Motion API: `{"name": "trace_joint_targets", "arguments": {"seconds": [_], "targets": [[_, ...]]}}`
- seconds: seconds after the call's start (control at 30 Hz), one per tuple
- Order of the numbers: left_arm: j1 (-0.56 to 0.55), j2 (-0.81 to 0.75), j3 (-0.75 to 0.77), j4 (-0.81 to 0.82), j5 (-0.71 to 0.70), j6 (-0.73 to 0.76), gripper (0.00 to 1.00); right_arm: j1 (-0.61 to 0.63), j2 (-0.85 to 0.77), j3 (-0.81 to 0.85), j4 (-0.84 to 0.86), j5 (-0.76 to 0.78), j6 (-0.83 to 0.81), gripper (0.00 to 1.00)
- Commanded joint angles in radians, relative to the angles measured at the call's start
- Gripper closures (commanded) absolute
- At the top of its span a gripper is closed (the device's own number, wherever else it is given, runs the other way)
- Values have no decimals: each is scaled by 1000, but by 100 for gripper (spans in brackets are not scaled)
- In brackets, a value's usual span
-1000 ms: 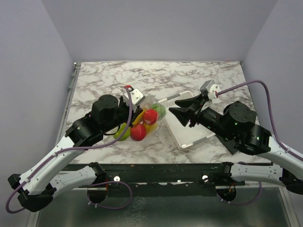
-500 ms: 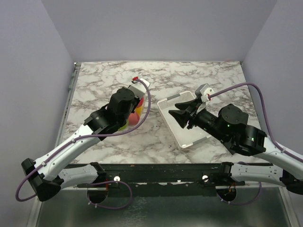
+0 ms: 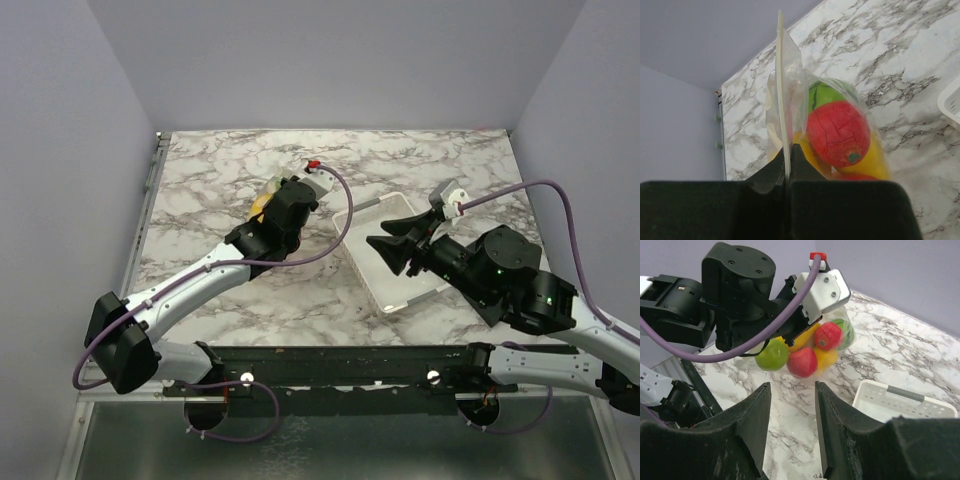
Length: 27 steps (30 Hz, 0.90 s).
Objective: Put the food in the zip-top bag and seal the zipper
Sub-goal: Place the zipper food storage bag at the center of the board.
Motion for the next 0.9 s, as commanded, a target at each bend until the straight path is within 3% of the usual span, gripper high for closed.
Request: {"name": "trace_joint_targets", "arguments": {"seconds": [0.0, 0.53, 0.87], "targets": [[2, 25, -32, 74, 61, -58, 100, -2, -35, -26, -46, 46, 20, 51], [1, -91, -209, 41, 355, -380, 100, -1, -96, -98, -77, 186, 49, 28], [-20, -160, -324, 2, 416, -605, 99, -1, -102, -158, -69, 196, 86, 25]]}}
